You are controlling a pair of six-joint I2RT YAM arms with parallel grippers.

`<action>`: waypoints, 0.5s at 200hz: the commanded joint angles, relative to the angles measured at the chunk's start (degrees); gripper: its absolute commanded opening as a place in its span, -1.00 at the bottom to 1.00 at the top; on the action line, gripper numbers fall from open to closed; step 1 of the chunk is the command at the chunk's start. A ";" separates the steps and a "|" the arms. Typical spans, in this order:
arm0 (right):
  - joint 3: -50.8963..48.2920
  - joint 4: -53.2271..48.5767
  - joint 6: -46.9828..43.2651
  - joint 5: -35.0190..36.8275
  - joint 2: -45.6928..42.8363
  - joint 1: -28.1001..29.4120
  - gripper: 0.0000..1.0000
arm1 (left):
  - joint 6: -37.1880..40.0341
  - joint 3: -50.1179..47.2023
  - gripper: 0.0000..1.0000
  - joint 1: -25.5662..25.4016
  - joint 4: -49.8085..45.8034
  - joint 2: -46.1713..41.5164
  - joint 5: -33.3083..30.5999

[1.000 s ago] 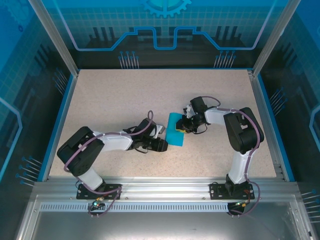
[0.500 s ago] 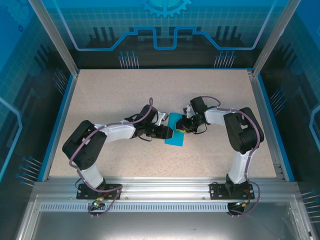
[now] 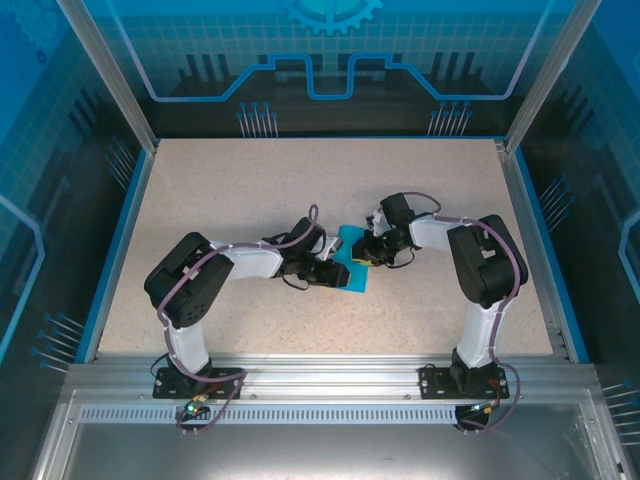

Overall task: Fold a paper plane with a square sheet of paper (fold left side to right side)
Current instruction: Fold the triangle a second time at the center of the table.

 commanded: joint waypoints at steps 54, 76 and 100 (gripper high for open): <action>-0.62 -6.17 -4.04 0.98 -8.58 -1.20 -0.65 | 1.92 -1.37 -0.12 -1.73 -4.50 1.53 -3.95; -1.99 -6.09 -3.74 -0.87 -9.44 -0.20 -0.73 | 2.13 -1.13 -0.15 -2.22 -5.38 1.89 -5.25; -1.49 -5.66 -2.97 -2.17 -7.76 2.16 -0.76 | 2.27 -0.96 -0.21 -2.47 -6.46 2.06 -6.48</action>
